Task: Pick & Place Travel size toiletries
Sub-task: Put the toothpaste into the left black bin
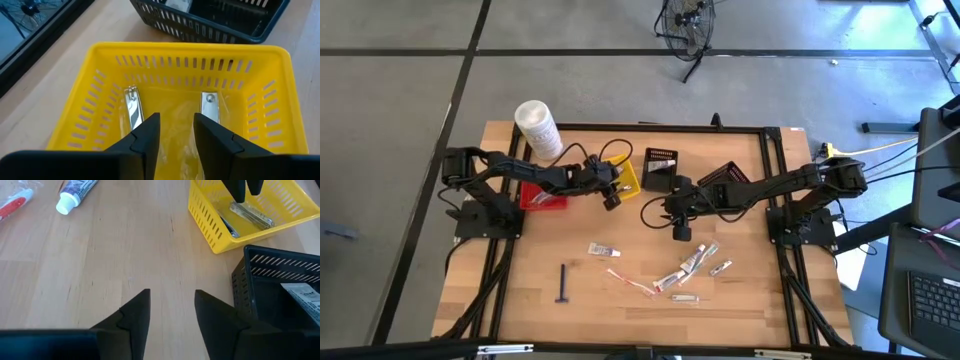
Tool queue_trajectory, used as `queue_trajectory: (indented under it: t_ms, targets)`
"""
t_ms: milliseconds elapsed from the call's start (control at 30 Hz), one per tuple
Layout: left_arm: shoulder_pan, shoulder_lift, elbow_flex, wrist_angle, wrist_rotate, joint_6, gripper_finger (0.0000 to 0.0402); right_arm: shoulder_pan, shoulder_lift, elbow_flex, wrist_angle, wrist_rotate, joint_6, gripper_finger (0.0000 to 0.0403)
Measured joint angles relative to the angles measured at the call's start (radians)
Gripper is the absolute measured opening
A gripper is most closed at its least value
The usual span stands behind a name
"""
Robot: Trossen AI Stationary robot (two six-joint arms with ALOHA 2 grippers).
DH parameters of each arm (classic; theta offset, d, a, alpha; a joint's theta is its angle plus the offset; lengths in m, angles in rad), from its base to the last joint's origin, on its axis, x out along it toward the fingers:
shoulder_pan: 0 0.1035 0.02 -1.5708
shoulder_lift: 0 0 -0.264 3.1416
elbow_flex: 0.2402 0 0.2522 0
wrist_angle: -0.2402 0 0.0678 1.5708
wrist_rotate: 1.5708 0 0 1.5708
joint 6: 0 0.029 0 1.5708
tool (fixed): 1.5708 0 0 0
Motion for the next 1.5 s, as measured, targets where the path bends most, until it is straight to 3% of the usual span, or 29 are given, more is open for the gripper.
queue_trajectory:
  t_ms: [233,633,733,967,1133,1333,1500]
  targets:
    - [-0.003,0.000,0.000,0.035,0.034,-0.001,0.0115,0.000,0.000,0.000,-0.001,-0.022,0.005,0.0161]
    - [-0.055,0.000,0.000,0.294,0.196,-0.047,0.0116,0.009,0.001,0.000,-0.015,-0.345,-0.008,0.0149]
    - [-0.086,0.000,0.000,0.326,0.246,-0.047,0.0116,0.026,0.001,0.000,-0.015,-0.356,-0.016,0.0140]
    - [-0.154,0.000,0.000,0.321,0.255,-0.006,0.0116,0.088,0.001,0.000,-0.053,-0.376,-0.057,0.0129]
    - [-0.168,0.000,0.000,0.321,0.255,0.076,0.0116,0.145,0.001,0.000,-0.079,-0.393,-0.070,0.0147]
    - [-0.166,0.000,0.000,0.321,0.254,0.061,0.0116,0.239,0.001,0.000,-0.197,-0.392,-0.070,0.0177]
    - [-0.165,0.000,0.000,0.321,0.254,0.060,0.0116,0.285,0.001,-0.002,-0.299,-0.286,-0.071,0.0187]
